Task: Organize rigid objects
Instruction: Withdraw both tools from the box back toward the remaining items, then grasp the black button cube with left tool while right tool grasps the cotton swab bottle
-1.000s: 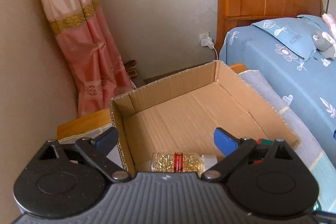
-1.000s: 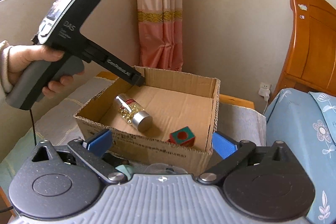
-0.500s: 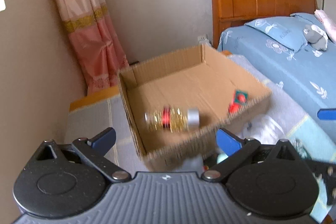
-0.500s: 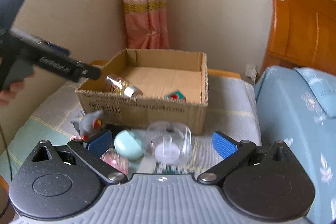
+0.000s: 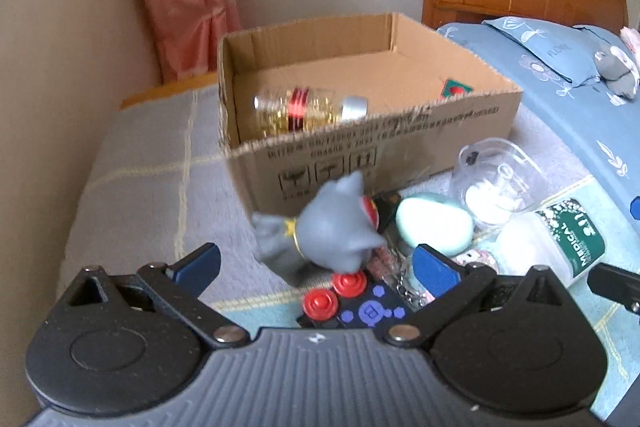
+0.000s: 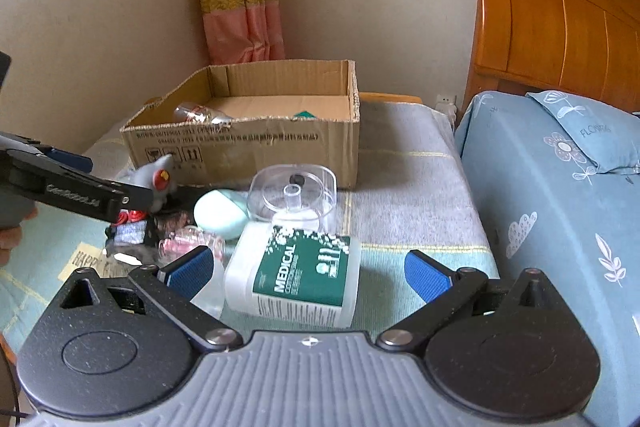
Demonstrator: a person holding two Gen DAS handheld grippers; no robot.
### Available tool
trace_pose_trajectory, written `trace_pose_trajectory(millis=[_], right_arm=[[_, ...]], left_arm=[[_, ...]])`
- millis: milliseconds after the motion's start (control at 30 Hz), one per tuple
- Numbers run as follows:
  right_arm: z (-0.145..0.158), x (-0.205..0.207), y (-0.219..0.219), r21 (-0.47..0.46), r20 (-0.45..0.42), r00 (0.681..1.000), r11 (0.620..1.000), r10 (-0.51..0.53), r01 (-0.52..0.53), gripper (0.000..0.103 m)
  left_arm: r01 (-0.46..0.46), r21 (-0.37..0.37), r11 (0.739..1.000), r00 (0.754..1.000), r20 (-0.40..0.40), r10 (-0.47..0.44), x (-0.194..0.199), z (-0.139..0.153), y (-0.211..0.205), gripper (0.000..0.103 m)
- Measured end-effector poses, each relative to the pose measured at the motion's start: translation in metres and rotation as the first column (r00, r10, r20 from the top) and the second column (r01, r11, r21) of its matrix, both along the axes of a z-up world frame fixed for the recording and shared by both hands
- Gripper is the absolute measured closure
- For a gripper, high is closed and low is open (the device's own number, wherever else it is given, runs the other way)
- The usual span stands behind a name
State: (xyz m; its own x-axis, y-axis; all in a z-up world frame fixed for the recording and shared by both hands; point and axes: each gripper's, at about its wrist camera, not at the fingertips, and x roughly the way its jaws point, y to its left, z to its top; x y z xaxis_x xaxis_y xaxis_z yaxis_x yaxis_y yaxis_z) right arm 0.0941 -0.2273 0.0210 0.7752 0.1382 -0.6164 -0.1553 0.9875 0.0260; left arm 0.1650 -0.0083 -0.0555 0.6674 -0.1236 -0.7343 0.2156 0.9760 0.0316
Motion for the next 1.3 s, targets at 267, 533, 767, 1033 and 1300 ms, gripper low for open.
trace_pose_trajectory(millis=[267, 533, 767, 1033, 1300], right_arm=[[-0.003, 0.001, 0.001, -0.009, -0.008, 1.000, 1.000, 0.013, -0.013, 0.000], [-0.004, 0.004, -0.003, -0.006, -0.018, 1.000, 1.000, 0.006, -0.006, 0.000], [-0.008, 0.021, -0.003, 0.013, -0.052, 0.999, 1.000, 0.009, -0.009, 0.000], [-0.026, 0.047, 0.010, -0.005, -0.137, 0.991, 1.000, -0.004, 0.003, 0.000], [-0.032, 0.041, -0.010, -0.049, -0.166, 0.985, 0.998, -0.034, 0.027, 0.000]], left_arm=[[-0.043, -0.020, 0.999, 0.998, -0.045, 0.042, -0.003, -0.021, 0.009, 0.001], [-0.111, -0.030, 0.993, 0.991, -0.072, 0.108, -0.020, -0.030, 0.042, 0.001], [-0.108, -0.025, 0.994, 0.991, -0.076, 0.106, -0.030, -0.038, 0.055, 0.001], [-0.018, -0.004, 1.000, 0.998, -0.054, 0.018, -0.026, -0.038, 0.048, 0.001], [0.071, 0.002, 0.997, 0.996, -0.046, -0.071, -0.011, -0.039, 0.041, 0.001]])
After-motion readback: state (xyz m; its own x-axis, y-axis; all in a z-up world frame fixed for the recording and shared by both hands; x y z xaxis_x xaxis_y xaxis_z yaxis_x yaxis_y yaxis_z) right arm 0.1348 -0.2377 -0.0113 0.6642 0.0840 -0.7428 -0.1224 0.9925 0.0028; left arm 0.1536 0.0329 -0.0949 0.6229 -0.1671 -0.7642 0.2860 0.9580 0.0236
